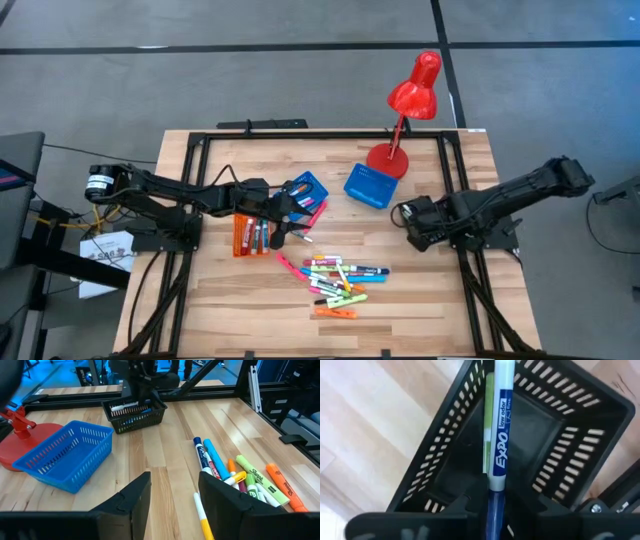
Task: Pick & Place Markers
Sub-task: Put the small dark blue marker pen into the black bin, then put the small dark green marker pen into the black bin
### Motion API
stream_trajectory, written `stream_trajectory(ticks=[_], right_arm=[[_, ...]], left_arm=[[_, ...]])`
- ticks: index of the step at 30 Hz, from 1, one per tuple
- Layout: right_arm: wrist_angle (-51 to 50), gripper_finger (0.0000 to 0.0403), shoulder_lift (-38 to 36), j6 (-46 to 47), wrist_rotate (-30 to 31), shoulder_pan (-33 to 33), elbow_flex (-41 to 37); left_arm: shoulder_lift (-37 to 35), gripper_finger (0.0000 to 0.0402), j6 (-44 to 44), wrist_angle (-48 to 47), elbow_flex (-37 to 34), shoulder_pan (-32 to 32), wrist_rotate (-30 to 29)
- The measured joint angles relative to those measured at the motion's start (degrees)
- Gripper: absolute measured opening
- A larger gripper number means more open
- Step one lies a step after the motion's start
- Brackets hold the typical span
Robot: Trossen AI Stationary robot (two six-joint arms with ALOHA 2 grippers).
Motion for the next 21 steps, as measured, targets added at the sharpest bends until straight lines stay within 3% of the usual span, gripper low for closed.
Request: stream_trajectory(ticks=[9,17,21], right_arm=[[2.83,0.0072,0.0,-7.93,-0.15,-2.59,0.98],[1.11,0.0073,-0.02,-15.83,-0.12,-2.84,9.83],[7.64,0.0072,-0.02,-22.14,0.12,-2.84,13.46]], left_arm=[[0.01,0.0163,0.0,0.42,0.02,0.0,0.0],[0.0,0.0163,-1.78,0.4,0.0,0.0,0.0],[0.0,0.0163,-2.95,-0.06,0.0,-0.59,-0.06]])
